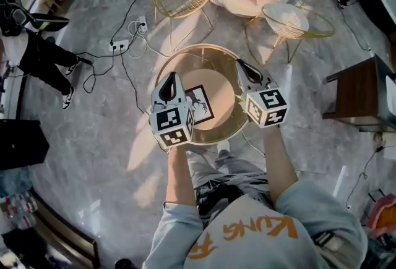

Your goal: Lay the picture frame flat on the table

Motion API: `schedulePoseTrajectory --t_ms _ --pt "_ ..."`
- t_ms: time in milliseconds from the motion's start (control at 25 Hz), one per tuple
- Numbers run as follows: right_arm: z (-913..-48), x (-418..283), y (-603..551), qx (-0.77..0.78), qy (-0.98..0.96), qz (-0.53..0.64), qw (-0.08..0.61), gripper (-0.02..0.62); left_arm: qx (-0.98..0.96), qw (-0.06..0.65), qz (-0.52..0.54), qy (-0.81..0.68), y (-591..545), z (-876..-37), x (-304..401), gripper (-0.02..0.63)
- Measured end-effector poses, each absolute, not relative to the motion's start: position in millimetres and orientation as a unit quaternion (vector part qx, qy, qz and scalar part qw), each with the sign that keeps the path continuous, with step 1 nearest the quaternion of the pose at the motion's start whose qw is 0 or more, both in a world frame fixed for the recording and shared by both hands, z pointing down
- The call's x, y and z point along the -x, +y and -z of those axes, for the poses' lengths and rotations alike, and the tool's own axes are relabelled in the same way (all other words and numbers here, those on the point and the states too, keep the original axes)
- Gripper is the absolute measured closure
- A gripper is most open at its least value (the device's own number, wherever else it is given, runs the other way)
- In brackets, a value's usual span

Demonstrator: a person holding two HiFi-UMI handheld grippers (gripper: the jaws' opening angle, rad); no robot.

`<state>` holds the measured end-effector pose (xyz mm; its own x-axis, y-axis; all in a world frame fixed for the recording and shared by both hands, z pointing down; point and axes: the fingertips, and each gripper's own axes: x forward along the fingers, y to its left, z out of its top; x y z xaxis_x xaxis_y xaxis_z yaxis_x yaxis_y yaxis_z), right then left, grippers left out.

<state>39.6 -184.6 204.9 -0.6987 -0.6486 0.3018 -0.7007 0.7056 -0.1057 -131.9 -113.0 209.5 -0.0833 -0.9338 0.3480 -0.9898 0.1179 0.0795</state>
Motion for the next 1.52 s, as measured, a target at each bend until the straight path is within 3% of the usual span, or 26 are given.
schedulePoseTrajectory --t_ms 240,720,1520 --pt "-104 -55 -195 -0.368 -0.924 -0.093 0.044 0.597 -0.628 0.107 -0.015 -0.771 -99 -110 144 0.584" --pt "-39 -48 -195 -0.332 -0.943 -0.031 0.008 0.597 -0.638 0.021 -0.057 -0.767 -96 -63 93 0.584" --pt "-65 -56 -227 -0.329 -0.944 -0.012 0.032 0.597 -0.664 0.026 -0.019 -0.747 -138 -73 76 0.584"
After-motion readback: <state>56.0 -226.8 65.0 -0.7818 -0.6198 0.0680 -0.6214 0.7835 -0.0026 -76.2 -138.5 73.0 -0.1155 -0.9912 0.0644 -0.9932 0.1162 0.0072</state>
